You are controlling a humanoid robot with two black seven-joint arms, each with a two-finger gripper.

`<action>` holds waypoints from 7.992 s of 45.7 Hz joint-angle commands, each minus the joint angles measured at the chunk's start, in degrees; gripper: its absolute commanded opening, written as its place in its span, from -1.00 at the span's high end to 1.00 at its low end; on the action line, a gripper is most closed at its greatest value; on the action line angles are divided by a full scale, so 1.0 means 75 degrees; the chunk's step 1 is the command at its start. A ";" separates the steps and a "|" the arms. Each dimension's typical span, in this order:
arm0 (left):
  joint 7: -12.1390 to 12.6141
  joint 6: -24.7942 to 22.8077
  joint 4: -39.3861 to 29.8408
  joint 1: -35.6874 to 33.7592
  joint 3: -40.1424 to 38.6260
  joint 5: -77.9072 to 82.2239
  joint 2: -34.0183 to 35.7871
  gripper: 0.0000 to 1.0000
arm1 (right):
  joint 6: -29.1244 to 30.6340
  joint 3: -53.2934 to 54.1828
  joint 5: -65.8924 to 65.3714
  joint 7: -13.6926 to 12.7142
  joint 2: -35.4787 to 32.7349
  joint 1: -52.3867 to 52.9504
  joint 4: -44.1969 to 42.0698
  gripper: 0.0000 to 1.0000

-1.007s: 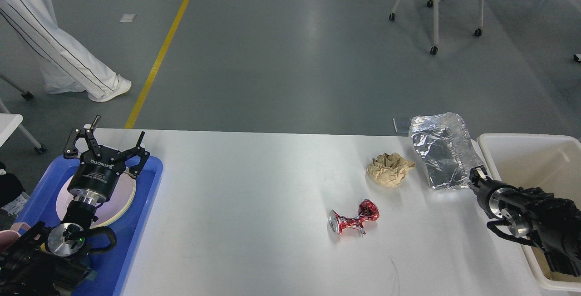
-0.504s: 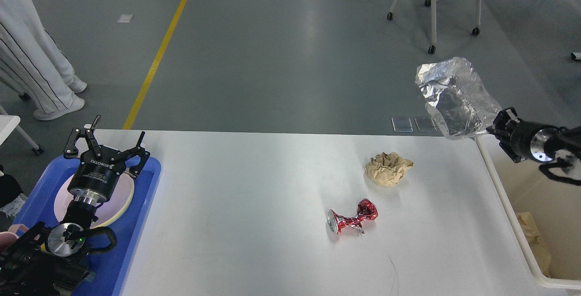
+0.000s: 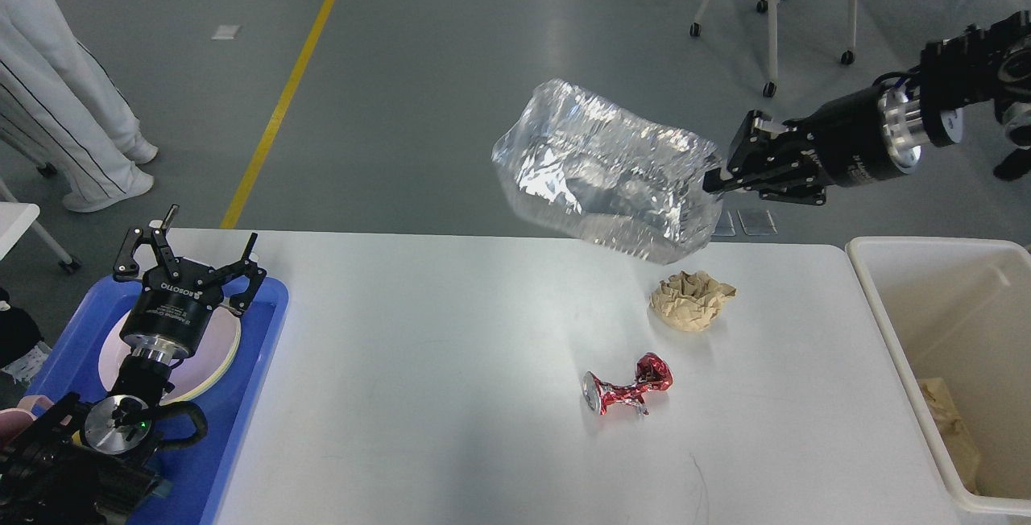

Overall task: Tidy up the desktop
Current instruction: 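Lift the foil package up toward the white bin, then lower the foil package into the white bin and release it, then reach the right gripper to the beige paper ball and grasp it, then lift the beige paper ball over the white bin and drop it, then raise the right gripper out of the bin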

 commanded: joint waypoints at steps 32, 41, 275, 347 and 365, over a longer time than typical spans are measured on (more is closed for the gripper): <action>0.0000 -0.0004 0.0012 0.0004 0.0000 0.0000 0.0000 -0.96 | -0.2503 -0.0996 0.0548 0.0082 -0.0303 -0.3839 -0.5415 1.00; 0.0000 0.0008 0.0000 0.0004 0.0000 0.0000 0.0000 -0.96 | -0.3862 -0.0750 0.2165 0.0036 0.0809 -0.6534 -0.8298 1.00; 0.0000 0.0008 0.0012 0.0004 0.0000 0.0000 0.0000 -0.96 | -0.3372 -0.3059 0.1475 0.0129 0.0003 -0.0207 0.0023 1.00; 0.0000 0.0008 0.0012 0.0004 0.0000 0.0000 0.0000 -0.96 | -0.5962 0.2215 0.3057 0.0082 0.1889 -0.8236 -0.9613 -1.00; 0.0000 0.0008 0.0000 -0.0008 0.0000 0.0000 0.0000 -0.96 | -0.6021 0.2133 0.3057 0.0082 0.2135 -0.7756 -0.9672 -1.00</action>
